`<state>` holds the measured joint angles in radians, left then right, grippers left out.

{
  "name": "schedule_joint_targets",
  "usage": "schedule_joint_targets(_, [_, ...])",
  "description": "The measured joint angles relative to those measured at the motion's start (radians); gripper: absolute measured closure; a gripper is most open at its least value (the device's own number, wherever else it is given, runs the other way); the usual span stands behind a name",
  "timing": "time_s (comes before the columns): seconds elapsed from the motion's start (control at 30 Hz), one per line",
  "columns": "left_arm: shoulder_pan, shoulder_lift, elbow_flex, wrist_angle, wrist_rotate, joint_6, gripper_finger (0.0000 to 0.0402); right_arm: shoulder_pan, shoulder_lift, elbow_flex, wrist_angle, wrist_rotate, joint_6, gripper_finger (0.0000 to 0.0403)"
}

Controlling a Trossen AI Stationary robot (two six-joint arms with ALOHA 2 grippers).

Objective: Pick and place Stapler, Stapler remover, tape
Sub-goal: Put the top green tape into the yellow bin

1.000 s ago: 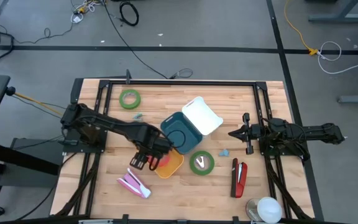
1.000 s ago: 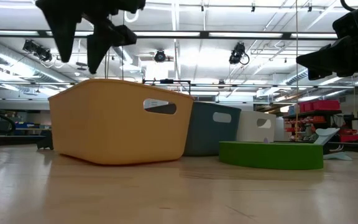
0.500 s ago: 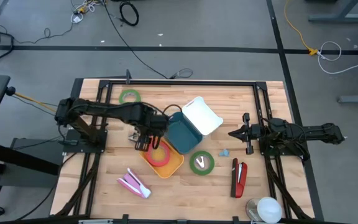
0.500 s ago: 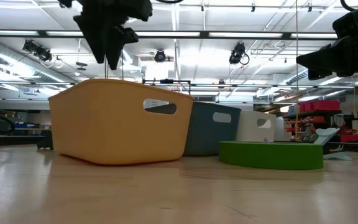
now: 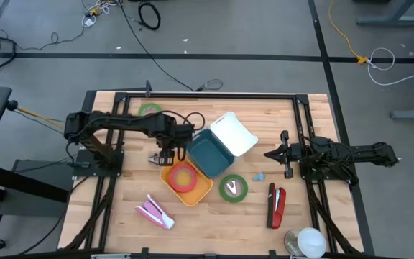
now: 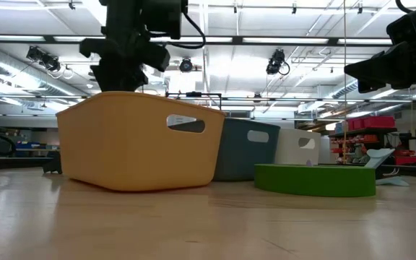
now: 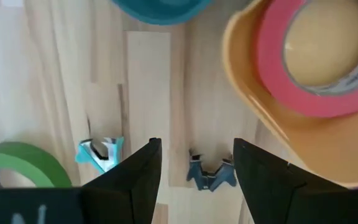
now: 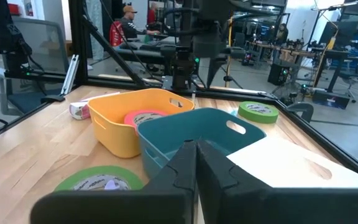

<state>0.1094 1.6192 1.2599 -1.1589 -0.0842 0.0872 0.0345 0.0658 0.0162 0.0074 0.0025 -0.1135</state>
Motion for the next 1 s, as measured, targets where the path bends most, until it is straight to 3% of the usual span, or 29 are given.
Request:
schedule_joint_targets(0.2, [0.024, 0.0, -0.002, 0.035, 0.002, 0.002, 0.02, 0.0, 0.0, 0.0, 0.0, 0.0, 0.0, 0.039])
schedule_joint_targets(0.53, [0.026, -0.074, -0.081, 0.316, -0.001, -0.028, 0.0173, 0.0, 0.0, 0.0, 0.0, -0.001, 0.0, 0.039])
schedule_joint_targets(0.8, [0.067, -0.139, -0.201, 0.36, -0.006, -0.019, 0.0135, 0.0, 0.0, 0.0, 0.0, 0.0, 0.0, 0.039])
schedule_joint_targets(1.0, [0.112, -0.164, -0.263, 0.362, -0.005, 0.024, 0.0129, 0.0, 0.0, 0.0, 0.0, 0.0, 0.0, 0.039])
